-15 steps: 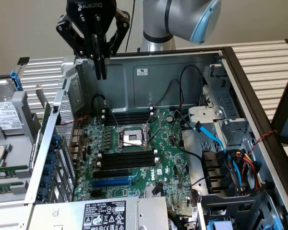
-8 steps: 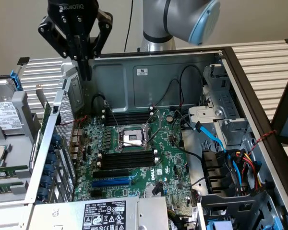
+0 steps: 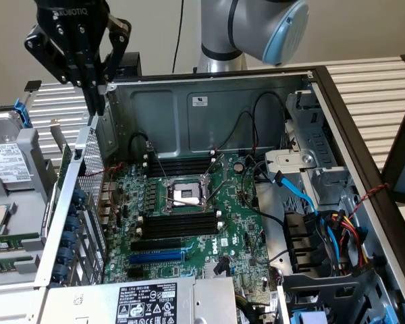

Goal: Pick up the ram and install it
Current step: 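Reach for the ram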

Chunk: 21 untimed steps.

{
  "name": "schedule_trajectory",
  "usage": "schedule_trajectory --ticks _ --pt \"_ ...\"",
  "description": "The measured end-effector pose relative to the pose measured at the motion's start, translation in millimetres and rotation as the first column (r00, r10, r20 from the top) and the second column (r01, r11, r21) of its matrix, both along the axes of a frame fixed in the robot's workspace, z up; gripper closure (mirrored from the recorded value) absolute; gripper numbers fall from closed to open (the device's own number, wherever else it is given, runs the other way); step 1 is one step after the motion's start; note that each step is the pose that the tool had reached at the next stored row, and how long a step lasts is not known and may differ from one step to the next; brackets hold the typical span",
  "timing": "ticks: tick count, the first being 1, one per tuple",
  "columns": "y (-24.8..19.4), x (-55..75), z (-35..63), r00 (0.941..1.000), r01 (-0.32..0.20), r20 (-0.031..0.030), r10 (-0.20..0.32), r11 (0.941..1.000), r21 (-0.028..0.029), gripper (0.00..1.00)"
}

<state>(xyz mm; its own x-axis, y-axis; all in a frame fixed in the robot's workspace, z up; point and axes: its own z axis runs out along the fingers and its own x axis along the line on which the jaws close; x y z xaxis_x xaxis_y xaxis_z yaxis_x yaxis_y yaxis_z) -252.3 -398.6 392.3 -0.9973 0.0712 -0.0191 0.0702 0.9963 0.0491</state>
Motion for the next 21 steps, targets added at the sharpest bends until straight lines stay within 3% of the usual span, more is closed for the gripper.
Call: schedule_trajectory --ticks 9,21 --pt "0.0 -31.9 -0.1 1.0000 0.000 0.0000 0.000 1.0000 0.0000 0.81" --pt "0.5 -86.3 -0.9 1.0000 0.000 0.0000 0.000 1.0000 0.0000 0.81"
